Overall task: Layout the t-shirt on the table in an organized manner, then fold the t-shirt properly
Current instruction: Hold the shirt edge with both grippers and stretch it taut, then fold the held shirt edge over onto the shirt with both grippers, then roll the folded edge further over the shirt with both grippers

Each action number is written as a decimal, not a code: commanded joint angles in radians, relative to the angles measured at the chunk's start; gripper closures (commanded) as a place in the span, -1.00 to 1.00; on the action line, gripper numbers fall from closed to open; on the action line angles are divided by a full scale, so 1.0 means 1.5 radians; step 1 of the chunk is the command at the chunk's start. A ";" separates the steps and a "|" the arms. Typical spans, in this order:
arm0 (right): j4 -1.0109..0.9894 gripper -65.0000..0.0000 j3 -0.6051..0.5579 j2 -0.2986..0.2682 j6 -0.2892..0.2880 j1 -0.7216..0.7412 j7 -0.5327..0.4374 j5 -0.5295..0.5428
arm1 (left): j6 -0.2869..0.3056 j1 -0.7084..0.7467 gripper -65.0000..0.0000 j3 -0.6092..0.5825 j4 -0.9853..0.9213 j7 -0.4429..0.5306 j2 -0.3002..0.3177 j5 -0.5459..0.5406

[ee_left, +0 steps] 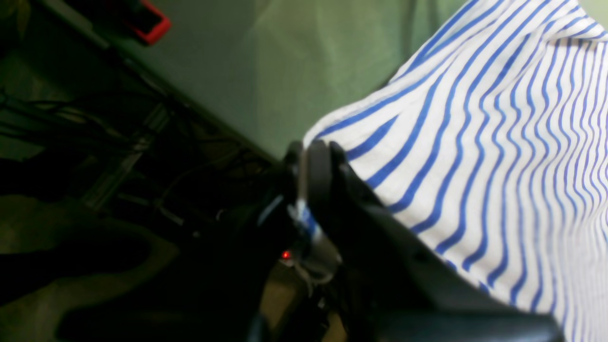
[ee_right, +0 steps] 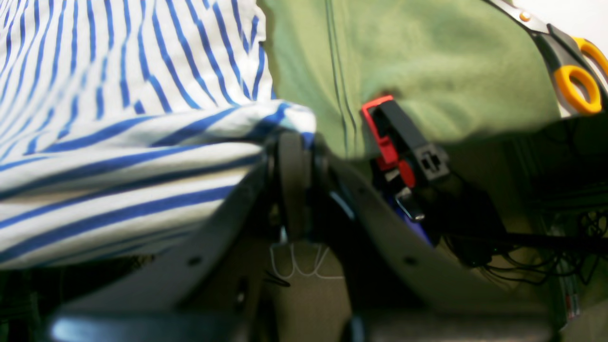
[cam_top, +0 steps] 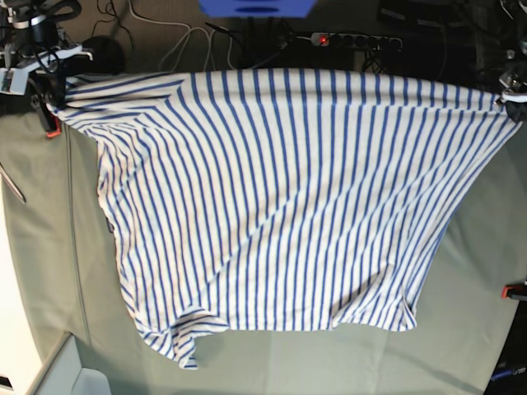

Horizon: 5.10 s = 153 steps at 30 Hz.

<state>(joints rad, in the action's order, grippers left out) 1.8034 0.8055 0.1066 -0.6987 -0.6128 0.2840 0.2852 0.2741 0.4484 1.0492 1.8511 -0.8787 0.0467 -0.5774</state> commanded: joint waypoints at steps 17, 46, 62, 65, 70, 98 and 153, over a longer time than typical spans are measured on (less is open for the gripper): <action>-0.031 1.00 -0.023 -0.010 0.000 0.064 -0.021 -0.035 | -0.007 -0.065 0.99 0.003 -0.076 0.025 0.009 0.012; -0.247 1.00 -0.062 -0.077 0.000 0.349 -0.021 -0.093 | -0.008 -0.366 0.99 -0.162 -0.243 0.031 0.033 0.182; -0.319 1.00 -0.074 -0.085 0.000 0.435 -0.022 -0.185 | -0.008 -0.449 0.98 -0.202 -0.369 0.082 0.063 0.181; -0.334 0.89 -0.075 -0.088 0.000 0.438 -0.022 -0.185 | -0.008 -0.445 0.90 -0.202 -0.392 0.102 0.066 0.182; -0.330 0.40 -0.075 -0.089 0.000 0.438 -0.022 -0.185 | -0.008 -0.443 0.31 -0.228 -0.402 0.108 0.077 0.179; -0.231 0.06 -0.070 -0.065 0.000 0.319 -0.027 -0.181 | -0.008 -0.302 -0.29 -0.246 -0.466 0.226 0.050 0.179; -0.084 1.00 -0.090 -0.092 0.000 0.407 0.098 -0.185 | -0.012 -0.320 1.00 -0.246 -0.256 0.222 0.073 0.181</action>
<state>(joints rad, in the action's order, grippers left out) 1.6585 0.6621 -0.0166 -0.7029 -0.0109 0.4625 0.0032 0.2668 -0.0132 0.6762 1.4422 -0.5838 0.1333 -0.3069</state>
